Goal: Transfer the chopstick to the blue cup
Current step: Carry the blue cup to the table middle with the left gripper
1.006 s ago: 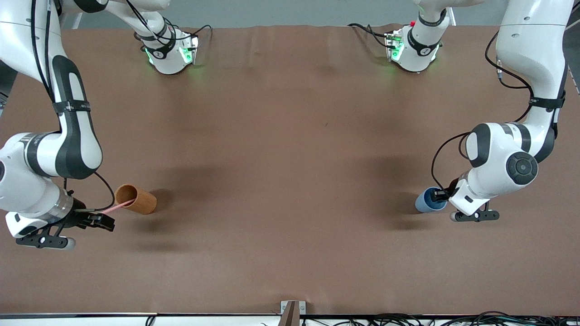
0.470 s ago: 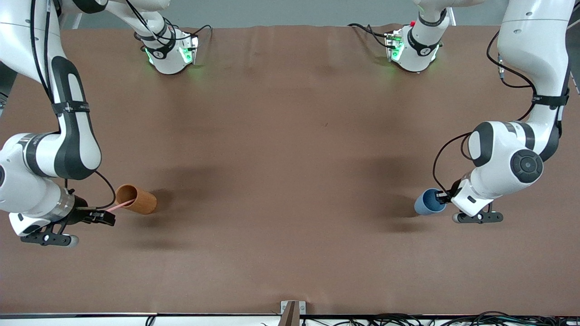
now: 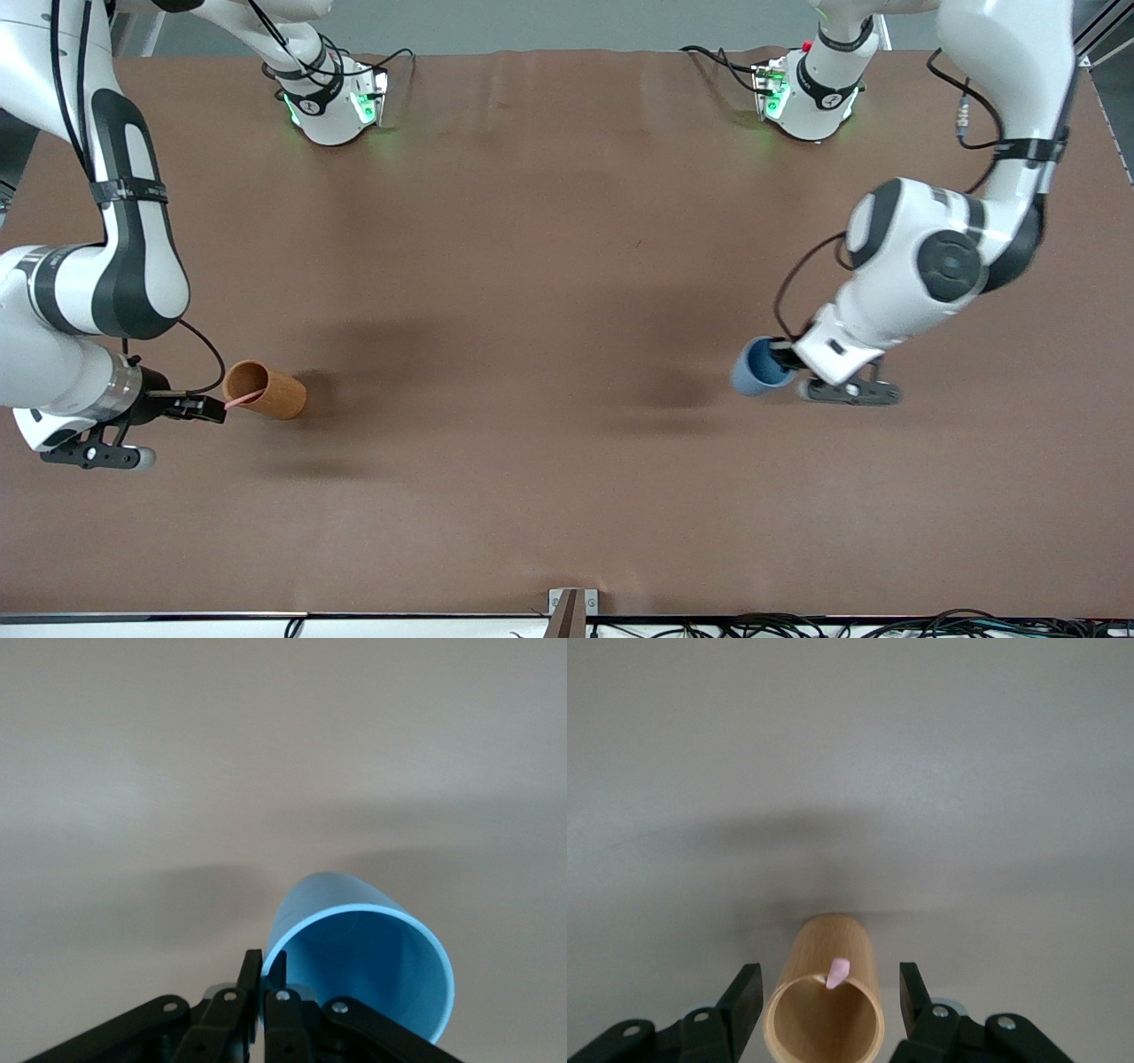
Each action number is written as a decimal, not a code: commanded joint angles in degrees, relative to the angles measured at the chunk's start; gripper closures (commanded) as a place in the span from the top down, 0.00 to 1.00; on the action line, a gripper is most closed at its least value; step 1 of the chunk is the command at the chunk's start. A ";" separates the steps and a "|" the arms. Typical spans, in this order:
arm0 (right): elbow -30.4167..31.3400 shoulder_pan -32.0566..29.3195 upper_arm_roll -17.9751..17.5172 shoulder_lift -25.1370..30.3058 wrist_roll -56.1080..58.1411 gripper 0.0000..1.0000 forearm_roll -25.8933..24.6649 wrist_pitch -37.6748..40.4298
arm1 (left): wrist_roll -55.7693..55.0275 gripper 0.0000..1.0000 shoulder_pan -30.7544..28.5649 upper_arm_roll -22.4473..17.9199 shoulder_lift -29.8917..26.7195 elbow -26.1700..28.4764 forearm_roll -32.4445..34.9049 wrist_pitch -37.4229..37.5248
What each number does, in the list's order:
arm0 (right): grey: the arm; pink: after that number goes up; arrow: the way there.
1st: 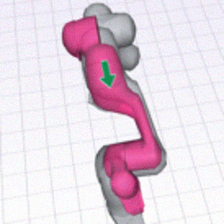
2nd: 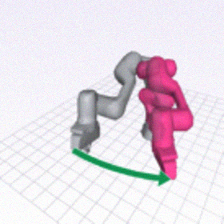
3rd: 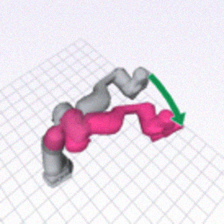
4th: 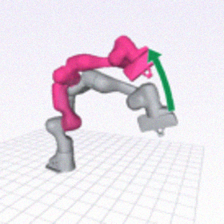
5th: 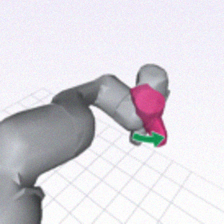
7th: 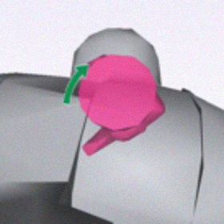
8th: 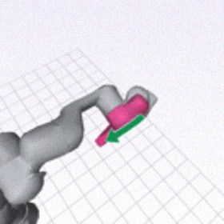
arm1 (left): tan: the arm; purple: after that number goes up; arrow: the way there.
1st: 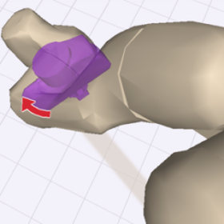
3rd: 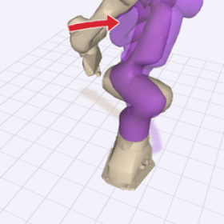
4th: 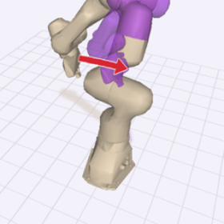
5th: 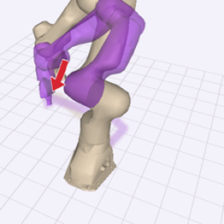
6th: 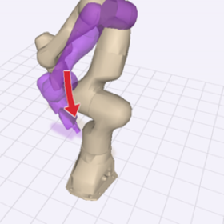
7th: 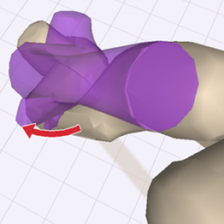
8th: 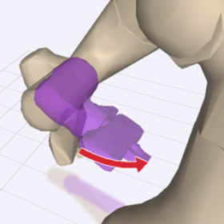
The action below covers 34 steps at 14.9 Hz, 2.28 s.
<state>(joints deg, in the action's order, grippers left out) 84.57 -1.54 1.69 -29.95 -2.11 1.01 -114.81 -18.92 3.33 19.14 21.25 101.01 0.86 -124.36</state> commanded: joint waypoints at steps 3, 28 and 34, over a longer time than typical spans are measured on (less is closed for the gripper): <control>1.30 0.23 -0.11 1.30 -1.23 0.59 0.05 -0.32 | -20.68 0.00 13.34 0.38 5.37 -5.81 4.13 0.52; 2.09 -0.30 -0.11 0.33 -1.23 0.10 0.05 -4.28 | -40.68 1.00 25.51 -2.17 9.11 -16.45 12.14 9.72; 1.56 -0.39 0.07 3.57 -1.06 0.05 0.05 0.01 | -37.69 1.00 13.04 -2.00 -5.40 -18.03 11.27 22.73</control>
<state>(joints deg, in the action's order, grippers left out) 85.05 -1.63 1.87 -29.90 -2.68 1.03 -117.17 -56.94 19.69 16.82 20.38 81.78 12.30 -104.70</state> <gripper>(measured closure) 0.907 0.000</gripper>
